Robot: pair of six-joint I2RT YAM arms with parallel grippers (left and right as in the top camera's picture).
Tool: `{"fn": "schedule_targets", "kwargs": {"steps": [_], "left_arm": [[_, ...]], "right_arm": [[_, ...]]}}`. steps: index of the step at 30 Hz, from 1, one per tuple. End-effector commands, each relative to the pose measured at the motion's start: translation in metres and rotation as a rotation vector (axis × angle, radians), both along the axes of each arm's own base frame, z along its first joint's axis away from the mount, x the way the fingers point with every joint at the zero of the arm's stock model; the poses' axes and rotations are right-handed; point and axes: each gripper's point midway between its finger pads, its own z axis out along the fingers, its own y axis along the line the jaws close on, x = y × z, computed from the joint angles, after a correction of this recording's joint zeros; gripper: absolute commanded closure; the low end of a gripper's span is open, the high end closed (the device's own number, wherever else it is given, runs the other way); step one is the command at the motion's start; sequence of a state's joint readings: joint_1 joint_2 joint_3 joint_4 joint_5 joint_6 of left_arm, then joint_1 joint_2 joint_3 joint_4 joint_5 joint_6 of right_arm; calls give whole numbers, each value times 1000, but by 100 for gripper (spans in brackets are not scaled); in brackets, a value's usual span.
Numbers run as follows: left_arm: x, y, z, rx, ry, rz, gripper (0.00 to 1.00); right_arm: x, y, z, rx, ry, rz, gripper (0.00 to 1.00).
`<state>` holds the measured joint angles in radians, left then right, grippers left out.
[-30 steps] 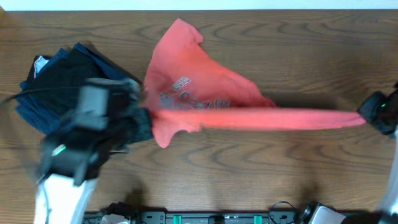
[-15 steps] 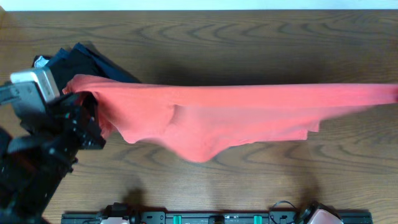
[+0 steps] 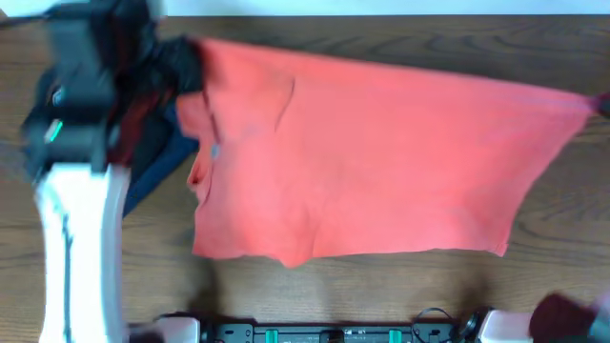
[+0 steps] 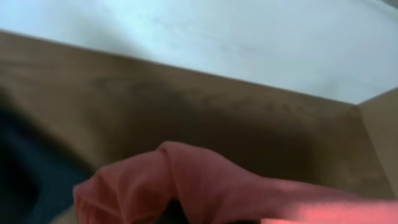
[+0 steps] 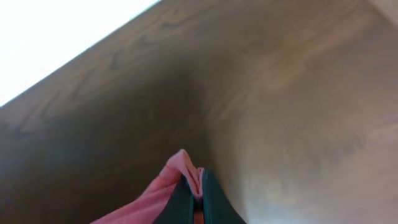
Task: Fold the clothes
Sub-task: 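Lift the shirt with both grippers and swing it flat onto the table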
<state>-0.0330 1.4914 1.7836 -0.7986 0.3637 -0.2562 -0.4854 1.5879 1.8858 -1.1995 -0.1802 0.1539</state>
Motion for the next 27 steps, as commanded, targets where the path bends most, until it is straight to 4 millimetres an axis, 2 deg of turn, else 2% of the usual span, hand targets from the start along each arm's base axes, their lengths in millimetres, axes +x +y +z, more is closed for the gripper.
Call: {"fn": "schedule_targets", "kwargs": {"steps": [1, 3, 4, 7, 11, 13, 15, 16, 18, 20, 24, 25, 27], "left_arm": [[57, 7, -15, 10, -60, 25, 94], [89, 9, -5, -54, -141, 66, 94], [100, 13, 6, -112, -176, 99, 94], [113, 23, 57, -225, -306, 128, 94], [98, 46, 135, -280, -471, 125, 94], [84, 57, 162, -280, -513, 111, 94], [70, 64, 170, -286, -488, 94, 94], [63, 65, 165, -296, -441, 79, 94], [51, 61, 139, -290, -321, 45, 94], [37, 56, 93, -259, -135, 34, 94], [-3, 30, -4, -165, 238, -73, 94], [-18, 24, -36, -112, 354, -106, 94], [-39, 24, -81, -27, 526, -116, 95]], "right_arm": [[46, -15, -22, -42, -20, 17, 99], [74, -21, -12, -28, -122, -2, 99], [85, -23, 2, -19, -193, -6, 99], [92, -32, 49, -36, -334, -23, 99], [75, -51, 113, -121, -444, -82, 99], [58, -65, 126, -165, -434, -154, 99], [44, -74, 123, -181, -386, -198, 99], [38, -75, 116, -183, -350, -200, 99], [27, -79, 95, -187, -252, -216, 99], [14, -83, 70, -192, -135, -244, 99], [-18, -88, 3, -179, 147, -291, 99], [-28, -89, -19, -173, 231, -303, 99], [-41, -89, -51, -158, 339, -310, 99]]}}
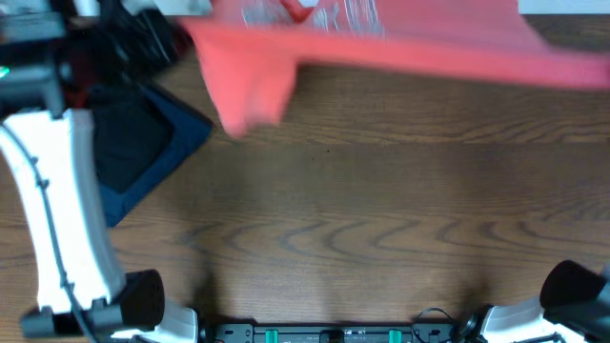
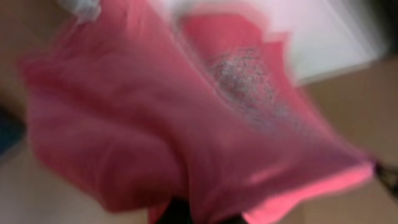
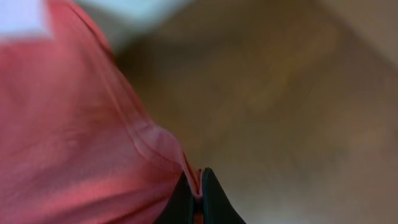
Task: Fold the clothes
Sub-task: 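Lift the shirt with both grippers and swing it flat onto the table, then lower the shirt and release both grippers, leaving it spread flat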
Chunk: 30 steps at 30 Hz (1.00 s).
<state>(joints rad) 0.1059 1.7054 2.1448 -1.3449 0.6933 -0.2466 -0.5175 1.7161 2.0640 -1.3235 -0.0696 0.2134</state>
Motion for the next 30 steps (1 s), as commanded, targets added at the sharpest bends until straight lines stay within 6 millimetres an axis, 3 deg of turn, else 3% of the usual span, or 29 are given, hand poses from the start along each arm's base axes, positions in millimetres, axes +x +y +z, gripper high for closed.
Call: {"fn": "schedule_targets", "kwargs": {"steps": [1, 4, 9, 13, 16, 20, 23, 30], "left_arm": [[-15, 23, -88, 252, 221, -83, 94], [-58, 17, -160, 298, 489, -151, 94], [-135, 10, -238, 270, 813, -257, 94], [-183, 8, -269, 241, 964, -304, 94], [-203, 3, -275, 206, 1013, -311, 94], [-203, -6, -270, 157, 955, -323, 94], [-190, -13, -266, 118, 871, -313, 94], [-132, -48, -253, -104, 593, -308, 94]], "right_arm": [[-46, -54, -65, -122, 308, -163, 99], [-72, -50, -116, -57, 451, -170, 99], [-120, -43, -172, 38, 628, -246, 99], [-150, -39, -196, 115, 700, -314, 99], [-160, -38, -202, 160, 707, -345, 99], [-153, -35, -204, 204, 660, -335, 99], [-130, -23, -207, 260, 579, -236, 99], [-93, -11, -211, 213, 501, -128, 99]]}}
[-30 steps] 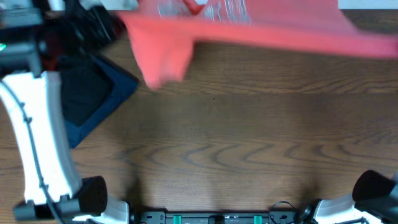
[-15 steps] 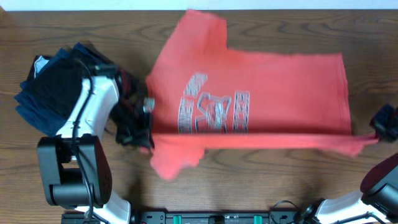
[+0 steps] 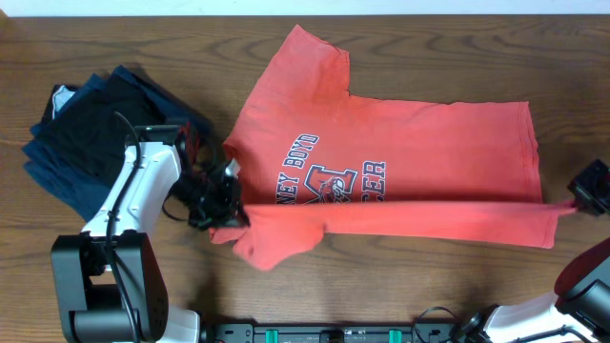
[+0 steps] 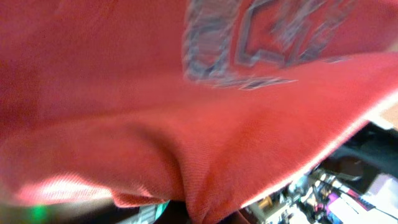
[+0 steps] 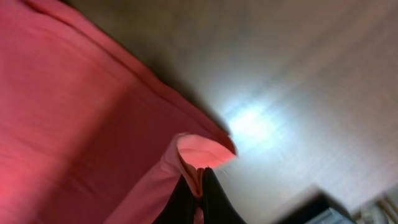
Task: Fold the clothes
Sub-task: 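Lower the shirt and release both grippers, leaving it spread flat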
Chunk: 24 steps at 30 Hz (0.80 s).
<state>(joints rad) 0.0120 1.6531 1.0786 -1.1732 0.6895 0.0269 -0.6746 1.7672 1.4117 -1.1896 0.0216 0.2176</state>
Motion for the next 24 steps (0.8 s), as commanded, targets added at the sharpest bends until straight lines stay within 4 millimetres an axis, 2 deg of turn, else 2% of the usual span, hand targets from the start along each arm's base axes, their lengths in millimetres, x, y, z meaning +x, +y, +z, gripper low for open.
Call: {"fn": "schedule_targets", "kwargs": {"steps": [1, 6, 8, 11, 12, 15, 17, 24], "left_arm": [[28, -12, 13, -102, -100, 56, 94], [77, -2, 4, -27, -271, 135, 93], [91, 6, 1, 21, -312, 168, 83], [103, 7, 2, 28, -360, 177, 35], [104, 8, 2, 35, -367, 177, 27], [100, 9, 0, 40, -349, 177, 26], [93, 12, -4, 69, -314, 176, 26], [51, 55, -39, 361, -162, 150, 26]], "right_arm": [[16, 9, 1, -28, -34, 74, 99], [37, 11, -9, -76, -87, 118, 99], [42, 10, -13, -88, -105, 123, 98], [46, 7, -17, -105, -127, 122, 87], [48, 6, -18, -111, -135, 123, 83], [51, 4, -19, -120, -147, 122, 72], [50, 5, -19, -117, -143, 121, 72], [34, 15, -30, -77, -88, 123, 71]]}}
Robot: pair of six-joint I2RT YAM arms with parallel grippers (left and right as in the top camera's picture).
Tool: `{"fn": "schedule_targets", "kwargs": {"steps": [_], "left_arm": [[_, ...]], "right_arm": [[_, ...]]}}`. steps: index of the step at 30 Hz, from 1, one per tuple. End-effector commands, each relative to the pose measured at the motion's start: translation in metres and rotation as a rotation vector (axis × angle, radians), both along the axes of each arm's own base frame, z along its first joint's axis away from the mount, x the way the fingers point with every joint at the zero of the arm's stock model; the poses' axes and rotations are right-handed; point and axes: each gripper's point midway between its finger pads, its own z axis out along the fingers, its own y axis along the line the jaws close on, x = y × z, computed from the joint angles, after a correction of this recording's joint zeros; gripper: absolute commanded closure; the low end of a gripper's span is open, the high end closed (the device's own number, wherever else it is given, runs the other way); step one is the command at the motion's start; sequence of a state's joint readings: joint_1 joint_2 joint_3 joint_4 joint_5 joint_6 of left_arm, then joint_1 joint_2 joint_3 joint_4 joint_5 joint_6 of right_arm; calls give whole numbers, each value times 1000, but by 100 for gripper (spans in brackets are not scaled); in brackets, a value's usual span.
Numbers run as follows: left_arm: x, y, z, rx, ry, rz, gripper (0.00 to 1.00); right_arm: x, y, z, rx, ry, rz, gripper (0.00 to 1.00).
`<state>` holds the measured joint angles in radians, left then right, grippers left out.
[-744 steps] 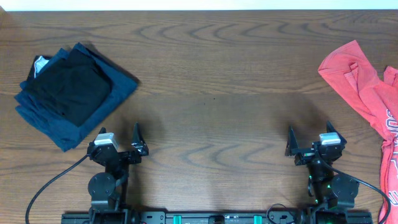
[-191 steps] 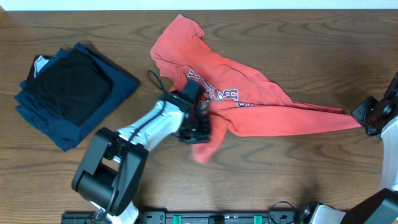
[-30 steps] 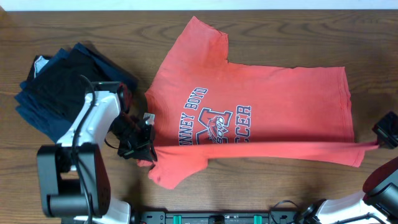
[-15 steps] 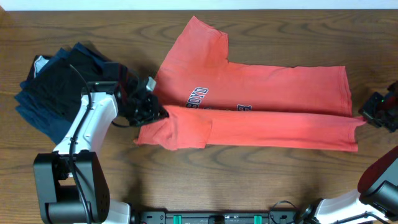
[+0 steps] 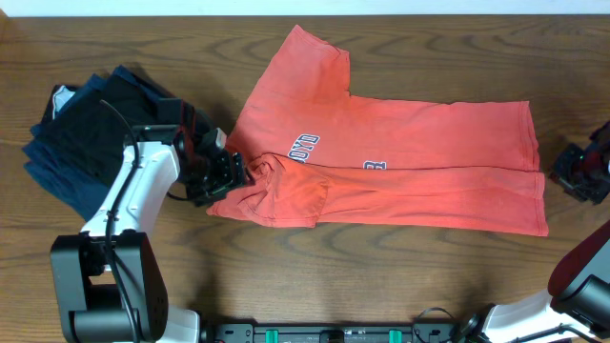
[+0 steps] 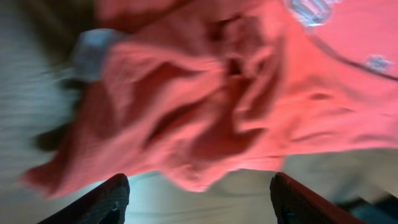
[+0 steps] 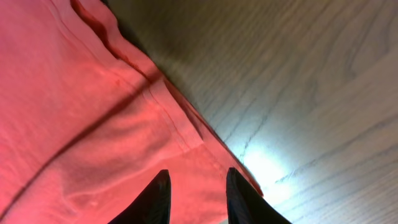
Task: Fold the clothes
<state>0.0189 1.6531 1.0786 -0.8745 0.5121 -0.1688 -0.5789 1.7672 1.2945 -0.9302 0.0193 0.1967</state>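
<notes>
A coral-red T-shirt lies across the wooden table, its front half folded back over the printed letters. The left sleeve is bunched up. At that bunched end my left gripper stands open; in its wrist view the crumpled cloth lies just ahead of the wide-apart gripper. Off the shirt's right hem, my right gripper is open too. Its wrist view shows the gripper over the hem corner, holding nothing.
A pile of dark blue and black clothes sits at the back left, beside my left arm. The table's far edge meets a white strip. The arms' base unit lines the front edge.
Both grippers were shut on the ends of a raised fold of the shirt; both are open now. The fold lies flat on the shirt, covering the lower part of the print.
At first the shirt hung spread plain side up, both grippers shut on its far corners. Then it was lifted, blurred, at the table's back. Later it lay print up with the near edge still held. Now it lies folded lengthwise and released.
</notes>
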Motion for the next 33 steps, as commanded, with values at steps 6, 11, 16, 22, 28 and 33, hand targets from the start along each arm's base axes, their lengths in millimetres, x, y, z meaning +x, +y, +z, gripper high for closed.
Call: {"fn": "schedule_targets", "kwargs": {"steps": [6, 11, 16, 22, 28, 33], "left_arm": [[-25, 36, -41, 221, 54, 17, 26], [-25, 36, -59, 220, 22, 46, 26], [-29, 44, -64, 265, 30, 47, 75], [-37, 63, -66, 343, 69, 65, 81], [-37, 74, -51, 339, 96, 105, 76], [-30, 65, -28, 290, 56, 107, 42]], "right_arm": [[-29, 18, -34, 39, 74, -14, 69], [-35, 22, -53, 37, 71, -14, 72], [-42, 24, -68, 26, 73, -17, 79], [-63, 13, -73, -26, 140, -86, 79], [-67, 10, -74, -20, 141, -105, 77], [-61, 13, -73, 4, 115, -101, 78]]}}
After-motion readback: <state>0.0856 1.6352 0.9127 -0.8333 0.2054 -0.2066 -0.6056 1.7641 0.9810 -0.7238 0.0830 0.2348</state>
